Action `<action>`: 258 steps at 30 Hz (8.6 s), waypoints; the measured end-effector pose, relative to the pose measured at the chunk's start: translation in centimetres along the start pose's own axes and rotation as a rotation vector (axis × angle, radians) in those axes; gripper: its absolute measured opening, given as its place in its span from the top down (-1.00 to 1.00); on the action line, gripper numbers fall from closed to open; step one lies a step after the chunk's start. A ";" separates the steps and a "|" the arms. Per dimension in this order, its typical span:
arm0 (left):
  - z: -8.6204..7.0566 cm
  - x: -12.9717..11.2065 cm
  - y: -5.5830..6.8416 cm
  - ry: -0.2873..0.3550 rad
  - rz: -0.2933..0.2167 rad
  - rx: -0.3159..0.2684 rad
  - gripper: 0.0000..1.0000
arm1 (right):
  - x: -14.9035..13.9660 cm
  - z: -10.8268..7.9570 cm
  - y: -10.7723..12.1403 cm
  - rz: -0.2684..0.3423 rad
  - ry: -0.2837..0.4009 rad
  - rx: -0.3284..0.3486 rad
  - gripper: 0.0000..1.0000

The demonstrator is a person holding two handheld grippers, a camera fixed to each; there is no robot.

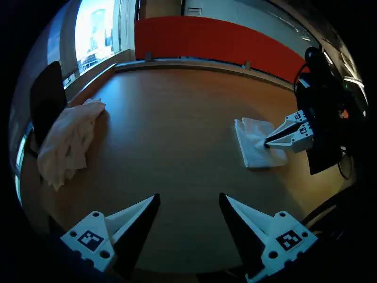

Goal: Fold towel

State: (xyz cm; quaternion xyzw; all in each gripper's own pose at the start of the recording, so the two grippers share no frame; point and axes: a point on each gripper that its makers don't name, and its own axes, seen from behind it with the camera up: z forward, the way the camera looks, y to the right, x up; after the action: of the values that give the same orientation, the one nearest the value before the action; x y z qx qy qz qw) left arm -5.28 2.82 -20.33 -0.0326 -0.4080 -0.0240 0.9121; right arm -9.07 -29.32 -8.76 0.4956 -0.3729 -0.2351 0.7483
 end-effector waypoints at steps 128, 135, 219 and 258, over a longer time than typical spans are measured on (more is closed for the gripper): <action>-0.3 4.0 2.3 0.069 0.090 -0.080 -0.85 | -0.5 -22.5 17.0 0.166 0.074 -0.374 0.94; -0.2 4.2 2.7 0.069 0.092 -0.080 -0.85 | -3.5 -25.3 20.0 0.209 0.044 -0.416 0.94; 1.0 4.5 6.3 0.026 0.142 -0.086 -0.85 | -28.7 -34.8 24.6 0.532 -0.184 -0.531 0.94; 0.3 3.4 6.8 0.005 0.163 -0.064 -0.85 | -40.9 -33.4 20.7 0.718 -0.375 -0.553 0.94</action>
State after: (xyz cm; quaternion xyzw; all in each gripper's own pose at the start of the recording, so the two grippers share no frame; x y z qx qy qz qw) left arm -2.75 9.57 -17.86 -0.0945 -0.4006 0.0371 0.9106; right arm -8.04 27.31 -10.78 0.0673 -0.5722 -0.1377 0.8057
